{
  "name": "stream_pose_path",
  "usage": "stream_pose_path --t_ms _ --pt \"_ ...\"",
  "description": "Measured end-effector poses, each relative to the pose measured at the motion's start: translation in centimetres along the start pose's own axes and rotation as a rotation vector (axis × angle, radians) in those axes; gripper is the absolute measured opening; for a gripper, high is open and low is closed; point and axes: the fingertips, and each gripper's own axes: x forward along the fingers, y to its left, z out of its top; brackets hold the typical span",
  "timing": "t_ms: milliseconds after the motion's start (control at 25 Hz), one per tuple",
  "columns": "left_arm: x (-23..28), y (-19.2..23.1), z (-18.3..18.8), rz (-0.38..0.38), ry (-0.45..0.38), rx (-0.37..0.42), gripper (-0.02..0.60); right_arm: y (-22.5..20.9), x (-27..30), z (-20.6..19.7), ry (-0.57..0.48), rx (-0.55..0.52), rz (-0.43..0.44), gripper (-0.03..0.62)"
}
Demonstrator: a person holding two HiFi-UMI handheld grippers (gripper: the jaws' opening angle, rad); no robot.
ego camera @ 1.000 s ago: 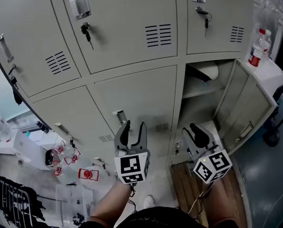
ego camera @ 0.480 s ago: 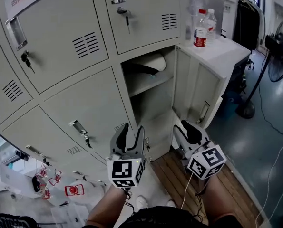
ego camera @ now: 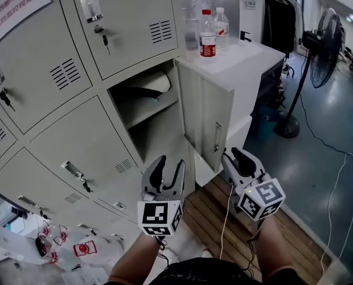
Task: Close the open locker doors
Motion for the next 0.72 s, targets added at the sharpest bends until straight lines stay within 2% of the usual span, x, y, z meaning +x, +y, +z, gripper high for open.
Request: stream_pose_path --t_ms 320,720 --pt "1.3 -3.5 0.0 -0.057 -0.012 -0.035 0.184 -2.9 0.5 0.2 0.018 0.015 0.016 0.121" --pt "1.1 -2.8 -0.1 -0.055 -0.007 -0.04 0.184 -3.8 3.9 -0.4 0.037 0.017 0.037 0.121"
